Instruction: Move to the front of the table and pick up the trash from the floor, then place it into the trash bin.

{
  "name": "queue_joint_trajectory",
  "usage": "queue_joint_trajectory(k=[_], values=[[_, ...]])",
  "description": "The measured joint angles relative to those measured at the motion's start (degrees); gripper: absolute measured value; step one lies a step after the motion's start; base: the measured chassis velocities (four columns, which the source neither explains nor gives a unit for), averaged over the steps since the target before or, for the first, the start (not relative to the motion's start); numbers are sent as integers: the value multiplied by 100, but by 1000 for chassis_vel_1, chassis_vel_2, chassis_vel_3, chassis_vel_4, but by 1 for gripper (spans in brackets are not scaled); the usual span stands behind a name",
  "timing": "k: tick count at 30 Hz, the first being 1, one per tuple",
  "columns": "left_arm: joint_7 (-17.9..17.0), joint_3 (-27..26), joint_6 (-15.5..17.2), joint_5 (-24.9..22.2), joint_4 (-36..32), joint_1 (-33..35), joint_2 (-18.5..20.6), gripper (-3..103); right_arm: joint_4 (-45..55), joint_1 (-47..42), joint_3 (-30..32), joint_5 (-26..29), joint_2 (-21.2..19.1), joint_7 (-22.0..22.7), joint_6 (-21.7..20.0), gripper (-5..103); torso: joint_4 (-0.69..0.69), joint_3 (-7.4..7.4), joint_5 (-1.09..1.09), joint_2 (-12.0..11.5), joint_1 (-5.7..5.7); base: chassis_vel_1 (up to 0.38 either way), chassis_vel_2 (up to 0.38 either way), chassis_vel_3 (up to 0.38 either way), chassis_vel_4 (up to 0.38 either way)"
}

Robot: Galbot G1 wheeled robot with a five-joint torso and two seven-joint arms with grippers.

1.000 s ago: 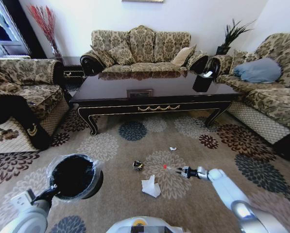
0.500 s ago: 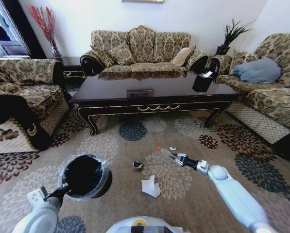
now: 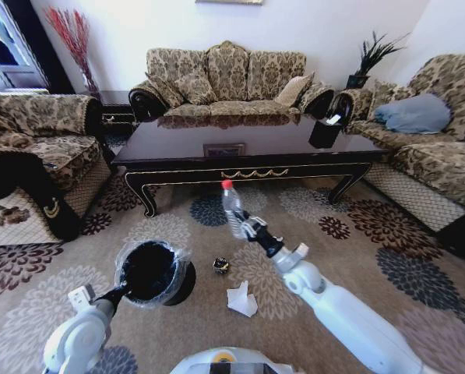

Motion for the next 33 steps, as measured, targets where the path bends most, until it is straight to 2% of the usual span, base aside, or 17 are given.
queue_joint_trajectory(k=[1, 2, 4, 5, 6, 7, 9, 11, 17, 21, 27, 33], values=[[0, 0, 0, 0, 0, 0, 0, 2, 0, 0, 0, 0, 0, 0, 0, 18, 0, 0, 0, 0, 0, 0, 0, 0, 0], [9, 36, -1, -9, 2, 4, 3, 2, -33, 445, -464, 126, 37, 18, 2, 18, -3, 0, -1, 0, 0, 0, 0, 0, 0], [18, 23, -9, 7, -71, 84, -104, 2, -214, 1029, -1117, 336, 208, 68, 8, 18, 3, 0, -1, 0, 0, 0, 0, 0, 0], [18, 23, -9, 7, -71, 84, -104, 2, -214, 1029, -1117, 336, 208, 68, 8, 18, 3, 0, -1, 0, 0, 0, 0, 0, 0], [18, 13, -13, 9, -117, 99, -171, 2, -434, 1344, -1504, 385, 408, 77, 37, 18, 9, 0, 0, 0, 0, 0, 0, 0, 0], [6, 43, -13, 13, -110, 38, -176, 2, -637, 1518, -1719, 376, 560, 69, 86, 18, 9, 0, 2, 0, 0, 0, 0, 0, 0], [-5, 74, -14, 13, -88, -5, -167, 2, -732, 1580, -1797, 357, 635, 60, 107, 18, 7, 0, 1, 0, 0, 0, 0, 0, 0], [-48, 219, -17, -27, 82, -174, -62, 2, -1065, 1728, -2003, 304, 922, 18, 173, 18, -1, 0, 1, 0, 0, 0, 0, 0, 0], [-91, 436, -17, -101, 449, -445, 53, 2, -1441, 1926, -2279, 287, 1333, -34, 259, 18, 1, 0, 0, 0, 0, 0, 0, 0, 0], [-212, 716, -18, -210, 700, -722, -11, 2, -1684, 2109, -2546, 326, 1786, -58, 355, 18, 1, 0, 0, 0, 0, 0, 0, 0, 0], [-304, 809, -4, -363, 776, -866, -23, 2, -1701, 2172, -2784, 341, 1981, -97, 392, 18, 2, 0, 0, 0, 0, 0, 0, 0, 0], [-406, 658, -4, -632, 661, -976, 9, 2, -2062, 2085, -2915, -190, 2041, -185, 526, 18, 2, 0, 2, 0, 0, 0, 0, 0, 0]])
